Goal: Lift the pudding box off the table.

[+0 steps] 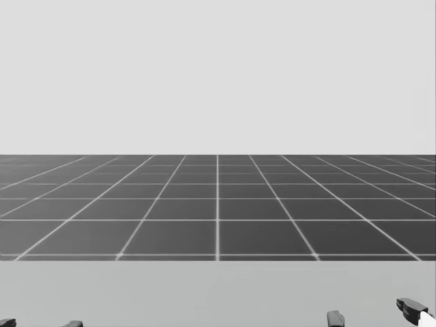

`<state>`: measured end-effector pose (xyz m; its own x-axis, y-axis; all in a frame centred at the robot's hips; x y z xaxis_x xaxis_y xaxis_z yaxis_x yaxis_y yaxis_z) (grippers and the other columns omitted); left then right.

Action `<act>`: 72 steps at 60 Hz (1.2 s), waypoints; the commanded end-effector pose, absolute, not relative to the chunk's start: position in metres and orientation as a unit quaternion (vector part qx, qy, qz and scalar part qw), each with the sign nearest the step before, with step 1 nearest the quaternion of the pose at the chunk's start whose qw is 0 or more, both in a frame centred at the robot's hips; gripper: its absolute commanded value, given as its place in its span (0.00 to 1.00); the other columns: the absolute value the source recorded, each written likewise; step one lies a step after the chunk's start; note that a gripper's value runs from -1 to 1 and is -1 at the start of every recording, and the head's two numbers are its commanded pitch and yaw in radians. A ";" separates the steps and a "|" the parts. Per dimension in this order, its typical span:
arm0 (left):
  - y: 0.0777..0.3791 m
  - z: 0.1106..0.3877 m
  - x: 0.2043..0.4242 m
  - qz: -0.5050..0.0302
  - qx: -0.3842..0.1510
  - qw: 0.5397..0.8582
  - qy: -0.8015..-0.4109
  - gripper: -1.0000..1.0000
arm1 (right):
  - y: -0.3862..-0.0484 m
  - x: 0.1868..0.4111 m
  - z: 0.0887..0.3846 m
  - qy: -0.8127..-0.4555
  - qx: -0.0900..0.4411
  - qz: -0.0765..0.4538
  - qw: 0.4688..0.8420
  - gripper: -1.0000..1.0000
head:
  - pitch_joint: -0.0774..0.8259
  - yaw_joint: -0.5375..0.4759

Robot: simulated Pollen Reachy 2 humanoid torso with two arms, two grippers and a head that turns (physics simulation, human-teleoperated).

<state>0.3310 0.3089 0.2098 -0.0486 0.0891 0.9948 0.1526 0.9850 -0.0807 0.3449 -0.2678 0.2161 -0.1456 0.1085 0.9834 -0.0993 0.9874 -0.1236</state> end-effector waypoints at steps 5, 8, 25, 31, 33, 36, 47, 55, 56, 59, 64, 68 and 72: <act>0.308 0.210 0.331 -0.024 -0.082 0.685 -0.723 0.00 | -0.265 0.344 0.217 -0.754 -0.001 0.070 0.653 0.00 | 0.11 0.53; 0.309 0.210 0.331 -0.023 -0.082 0.685 -0.723 0.00 | -0.265 0.344 0.218 -0.753 -0.006 0.073 0.654 0.00 | 0.12 0.53; 0.309 0.211 0.330 -0.021 -0.083 0.684 -0.724 0.00 | -0.266 0.345 0.218 -0.748 -0.011 0.064 0.660 0.00 | 0.37 0.53; 0.310 0.211 0.331 -0.021 -0.083 0.684 -0.724 0.00 | -0.266 0.346 0.217 -0.747 -0.015 0.066 0.661 0.00 | 0.45 0.55; 0.310 0.211 0.331 -0.021 -0.083 0.684 -0.724 0.00 | -0.266 0.346 0.217 -0.747 -0.017 0.067 0.661 0.00 | 0.48 0.55; 0.310 0.211 0.331 -0.021 -0.082 0.685 -0.724 0.00 | -0.266 0.346 0.217 -0.747 -0.019 0.067 0.661 0.00 | 0.53 0.56; 0.311 0.211 0.332 -0.020 -0.082 0.685 -0.724 0.00 | -0.266 0.346 0.218 -0.747 -0.018 0.068 0.661 0.00 | 0.64 0.64; 0.312 0.211 0.332 -0.020 -0.082 0.685 -0.724 0.00 | -0.265 0.345 0.218 -0.746 -0.017 0.072 0.662 0.00 | 0.72 0.74; 0.312 0.211 0.332 -0.020 -0.081 0.685 -0.724 0.00 | -0.265 0.345 0.218 -0.745 -0.016 0.074 0.662 0.00 | 0.73 0.76; 0.312 0.211 0.332 -0.020 -0.081 0.685 -0.723 0.00 | -0.264 0.345 0.217 -0.744 -0.016 0.077 0.663 0.00 | 0.75 0.78; 0.312 0.211 0.332 -0.020 -0.081 0.686 -0.723 0.00 | -0.263 0.345 0.217 -0.743 -0.015 0.081 0.664 0.00 | 0.79 0.82; 0.312 0.211 0.332 -0.021 -0.081 0.686 -0.723 0.00 | -0.263 0.345 0.216 -0.742 -0.014 0.083 0.665 0.00 | 0.81 0.84; 0.312 0.211 0.332 -0.021 -0.081 0.686 -0.723 0.00 | -0.262 0.345 0.215 -0.741 -0.013 0.086 0.666 0.00 | 0.82 0.86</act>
<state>0.3319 0.3118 0.2109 -0.0470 0.0893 0.9949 0.1456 0.9860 -0.0817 0.3452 -0.2633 0.2166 -0.1173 0.1289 0.9847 -0.0847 0.9866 -0.1392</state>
